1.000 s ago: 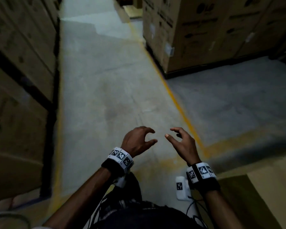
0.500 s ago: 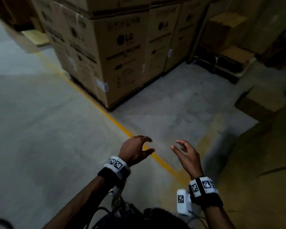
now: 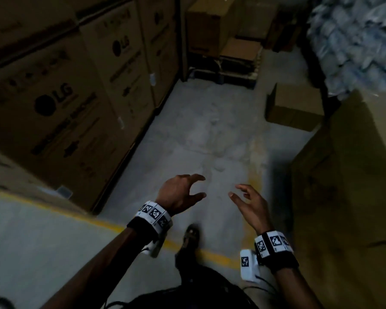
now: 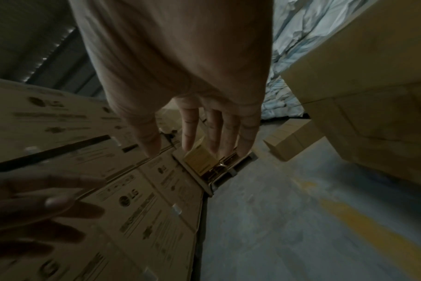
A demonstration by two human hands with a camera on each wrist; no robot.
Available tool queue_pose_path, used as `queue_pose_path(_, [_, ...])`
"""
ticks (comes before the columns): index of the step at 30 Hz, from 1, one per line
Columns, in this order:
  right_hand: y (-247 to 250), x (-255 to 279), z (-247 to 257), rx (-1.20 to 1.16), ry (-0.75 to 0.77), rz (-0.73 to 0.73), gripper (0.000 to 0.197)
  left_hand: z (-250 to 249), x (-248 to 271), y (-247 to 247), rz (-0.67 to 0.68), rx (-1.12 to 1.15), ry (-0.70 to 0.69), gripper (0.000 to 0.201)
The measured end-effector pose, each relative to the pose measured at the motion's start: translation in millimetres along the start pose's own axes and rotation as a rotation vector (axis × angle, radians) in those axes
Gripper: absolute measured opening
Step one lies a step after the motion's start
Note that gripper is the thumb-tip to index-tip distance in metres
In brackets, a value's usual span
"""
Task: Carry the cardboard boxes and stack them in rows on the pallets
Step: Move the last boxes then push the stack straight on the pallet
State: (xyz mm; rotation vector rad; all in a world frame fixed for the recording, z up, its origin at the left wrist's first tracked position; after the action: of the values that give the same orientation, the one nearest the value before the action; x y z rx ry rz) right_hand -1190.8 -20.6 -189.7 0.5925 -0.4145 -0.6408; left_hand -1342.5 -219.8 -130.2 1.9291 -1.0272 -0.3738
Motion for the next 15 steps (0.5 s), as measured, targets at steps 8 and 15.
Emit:
queue_pose_path(8, [34.4, -209.6, 47.8, -0.066, -0.068, -0.118, 0.035, 24.1, -240.8, 84.8, -0.007, 0.069, -0.073, 0.053])
queue_pose_path(15, [66.8, -391.5, 55.4, -0.044, -0.091, -0.2, 0.037, 40.8, -457.3, 110.1, 0.135, 0.165, -0.082, 0.061])
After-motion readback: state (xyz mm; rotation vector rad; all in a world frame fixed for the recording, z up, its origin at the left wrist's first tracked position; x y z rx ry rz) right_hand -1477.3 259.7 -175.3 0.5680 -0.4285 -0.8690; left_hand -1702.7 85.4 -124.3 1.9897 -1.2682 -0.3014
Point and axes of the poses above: each hand's wrist, its own x-axis away from the middle knuckle, its own y-axis out of the back of the hand, z = x × y, the point moved 3 cm from there along -x, towards the middle knuckle, and after that the axes turned 9 degrees about x, right-handed, at the moved point
